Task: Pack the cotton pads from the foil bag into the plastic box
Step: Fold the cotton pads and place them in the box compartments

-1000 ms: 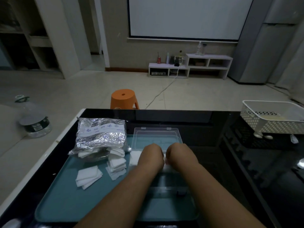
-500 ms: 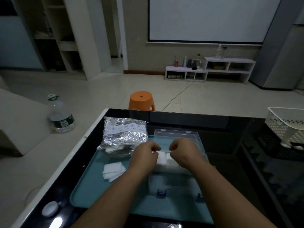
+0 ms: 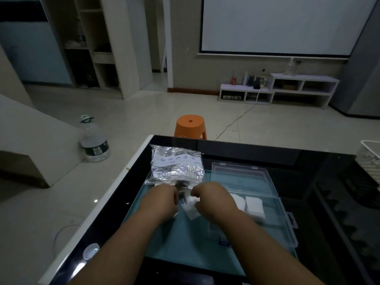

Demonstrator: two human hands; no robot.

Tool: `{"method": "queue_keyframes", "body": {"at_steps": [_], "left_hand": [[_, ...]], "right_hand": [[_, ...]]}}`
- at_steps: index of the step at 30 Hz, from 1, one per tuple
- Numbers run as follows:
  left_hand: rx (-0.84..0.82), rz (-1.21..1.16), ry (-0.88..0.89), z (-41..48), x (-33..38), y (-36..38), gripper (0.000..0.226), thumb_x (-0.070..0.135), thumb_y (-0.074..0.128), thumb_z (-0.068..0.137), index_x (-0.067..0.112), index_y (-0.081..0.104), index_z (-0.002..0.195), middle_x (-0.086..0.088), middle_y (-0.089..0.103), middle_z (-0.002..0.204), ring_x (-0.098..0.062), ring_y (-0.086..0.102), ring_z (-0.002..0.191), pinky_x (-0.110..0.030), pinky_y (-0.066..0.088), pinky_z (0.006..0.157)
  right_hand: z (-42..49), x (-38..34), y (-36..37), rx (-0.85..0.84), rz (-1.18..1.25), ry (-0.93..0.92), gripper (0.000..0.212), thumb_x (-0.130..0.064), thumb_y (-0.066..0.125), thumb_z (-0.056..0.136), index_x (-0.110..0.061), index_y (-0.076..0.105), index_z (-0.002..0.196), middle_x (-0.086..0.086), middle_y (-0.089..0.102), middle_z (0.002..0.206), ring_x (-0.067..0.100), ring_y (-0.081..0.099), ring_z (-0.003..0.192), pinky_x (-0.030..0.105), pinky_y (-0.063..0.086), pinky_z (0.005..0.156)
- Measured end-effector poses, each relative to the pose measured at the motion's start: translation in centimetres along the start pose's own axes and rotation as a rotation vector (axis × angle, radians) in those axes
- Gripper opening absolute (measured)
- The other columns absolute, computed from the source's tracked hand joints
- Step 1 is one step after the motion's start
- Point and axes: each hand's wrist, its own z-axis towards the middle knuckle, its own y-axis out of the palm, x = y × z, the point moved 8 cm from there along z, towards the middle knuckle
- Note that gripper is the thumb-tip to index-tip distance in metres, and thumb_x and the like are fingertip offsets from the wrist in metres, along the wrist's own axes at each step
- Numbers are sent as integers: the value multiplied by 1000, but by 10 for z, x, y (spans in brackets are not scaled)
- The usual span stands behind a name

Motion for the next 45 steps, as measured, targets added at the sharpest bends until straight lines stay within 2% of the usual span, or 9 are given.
{"method": "queue_keyframes", "body": {"at_steps": [6,13,18,21,25,30,37,43,45], "left_hand": [[-88,182,46,-6,-13,9,33,24,62,77,22,63,110,-3,64,114,-24,62,104,-31,50,84],[-77,257,102,-4,-11,14,23,21,63,74,21,64,97,-5,67,106,-26,65,97,-34,52,82],[-79,304,110,-4,-10,17,28,24,65,75,19,65,102,-6,66,110,-27,64,101,-34,51,84],[-88,301,109,-2,-12,19,30,24,66,74,19,65,104,-6,66,111,-26,64,101,-34,52,84],[-47,300,110,1,-12,21,24,20,63,78,17,66,102,-7,67,112,-27,64,102,-34,51,85],[80,258,135,2,-9,18,27,41,56,92,20,64,107,-8,68,113,-29,64,105,-34,49,86],[111,251,103,0,-8,15,26,30,55,89,23,60,114,-5,67,116,-28,64,106,-34,50,85],[39,-8,10,2,-9,4,41,39,69,74,24,63,112,-2,66,114,-26,63,105,-32,49,86],[26,-96,-5,2,-7,-2,35,38,68,75,23,63,106,-3,66,112,-25,62,103,-30,46,81]], "right_hand": [[1,-13,13,28,-326,-69,31,-7,57,81,-15,67,109,9,68,109,29,58,102,37,45,89],[3,-15,16,33,-364,-42,27,-8,52,86,-13,68,107,10,69,108,28,59,102,37,44,90],[4,-14,17,38,-390,-53,28,-17,52,88,-17,68,111,8,66,111,26,55,105,37,41,89],[4,-13,19,46,-331,-39,34,-27,53,86,-19,63,117,5,63,118,26,52,109,38,40,92],[4,-11,15,39,-297,18,30,-19,52,88,-15,61,116,10,65,117,29,56,108,36,41,90],[2,-8,15,57,-327,35,27,-10,48,91,-14,63,113,12,68,111,29,61,102,36,45,88],[0,-11,9,175,-178,7,32,-39,54,86,-22,62,112,10,69,105,30,60,97,34,45,81],[-8,-12,-3,179,30,37,35,-39,52,85,-25,63,115,7,70,105,27,62,96,32,46,77],[-10,-4,-12,197,163,115,35,-33,55,82,-25,65,114,6,71,103,27,63,94,30,46,74]]}}
